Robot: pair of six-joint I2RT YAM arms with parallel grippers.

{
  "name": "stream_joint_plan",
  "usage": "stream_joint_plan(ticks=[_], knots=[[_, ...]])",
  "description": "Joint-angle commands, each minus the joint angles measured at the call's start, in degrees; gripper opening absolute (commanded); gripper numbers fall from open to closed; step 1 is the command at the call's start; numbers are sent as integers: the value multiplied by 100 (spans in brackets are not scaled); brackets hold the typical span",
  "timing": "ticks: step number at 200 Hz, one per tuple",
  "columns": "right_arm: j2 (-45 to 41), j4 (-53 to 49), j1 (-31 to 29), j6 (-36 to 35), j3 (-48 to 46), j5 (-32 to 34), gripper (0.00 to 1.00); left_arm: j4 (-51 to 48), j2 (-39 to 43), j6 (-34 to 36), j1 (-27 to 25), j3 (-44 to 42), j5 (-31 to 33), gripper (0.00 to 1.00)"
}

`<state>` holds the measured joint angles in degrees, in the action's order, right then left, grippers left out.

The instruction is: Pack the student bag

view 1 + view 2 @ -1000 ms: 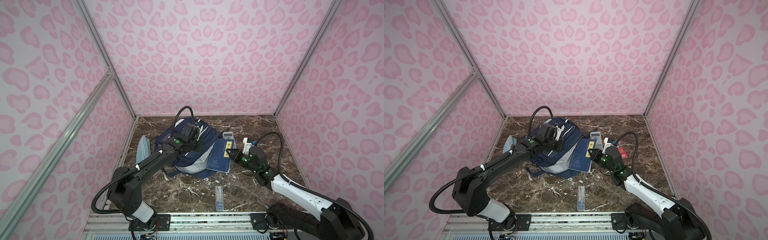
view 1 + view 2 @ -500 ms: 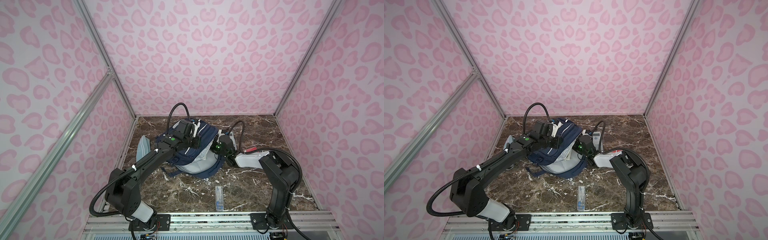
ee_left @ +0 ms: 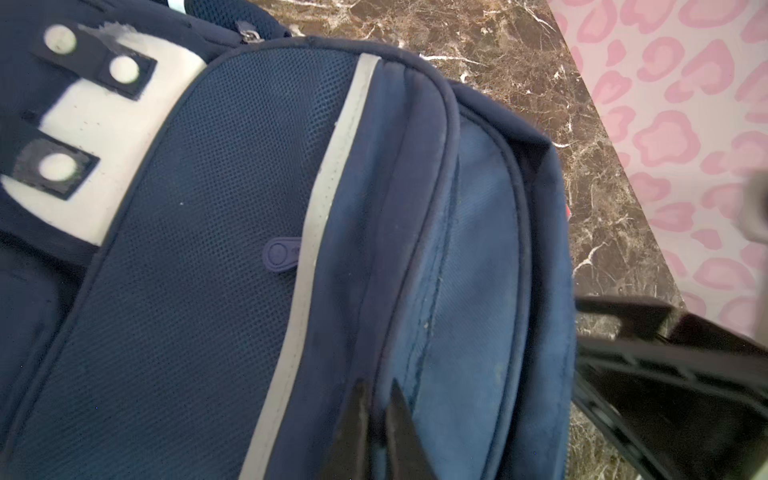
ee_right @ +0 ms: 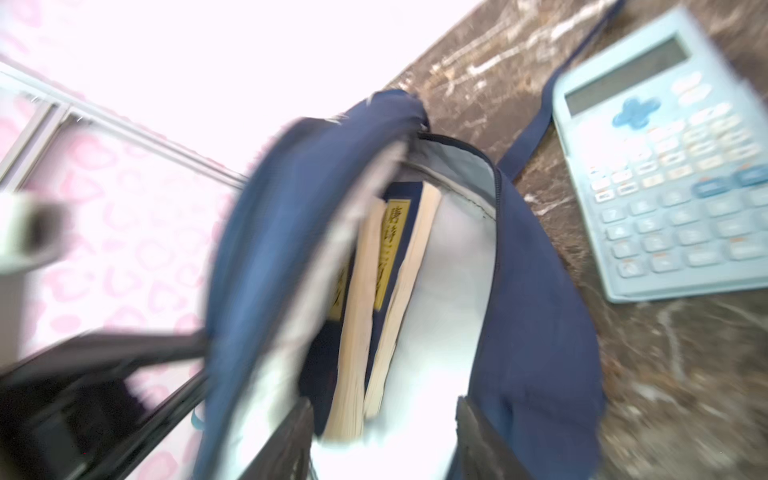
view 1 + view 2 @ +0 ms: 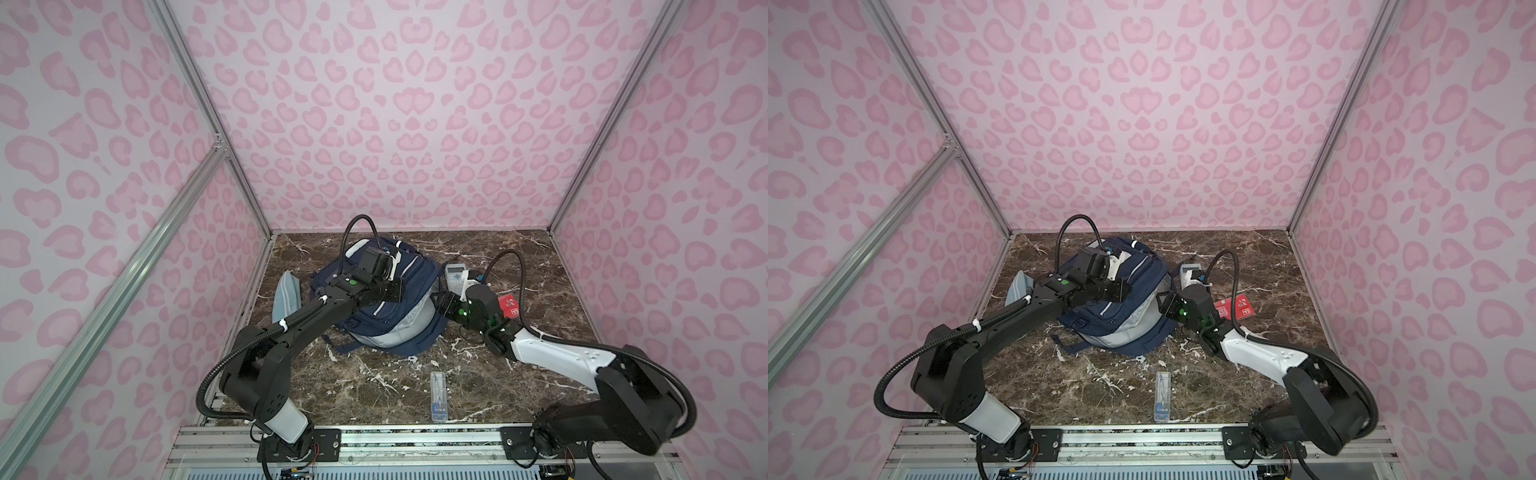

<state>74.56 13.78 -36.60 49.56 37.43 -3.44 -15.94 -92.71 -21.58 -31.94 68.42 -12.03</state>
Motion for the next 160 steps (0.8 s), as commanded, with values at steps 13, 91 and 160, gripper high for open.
stream_joint_plan(ticks=[13, 91, 160], knots=[[-859, -2061, -471, -900, 44, 1405, 65, 568, 249, -493, 48, -164, 61, 76], [-1087, -1172, -1381, -1233, -582, 1150, 95, 1656, 2586, -2172, 1799, -3341, -282, 98], [1071, -1101, -2939, -1783, 876, 1216, 92, 2492, 2588, -2724, 2625, -4465, 733, 79]])
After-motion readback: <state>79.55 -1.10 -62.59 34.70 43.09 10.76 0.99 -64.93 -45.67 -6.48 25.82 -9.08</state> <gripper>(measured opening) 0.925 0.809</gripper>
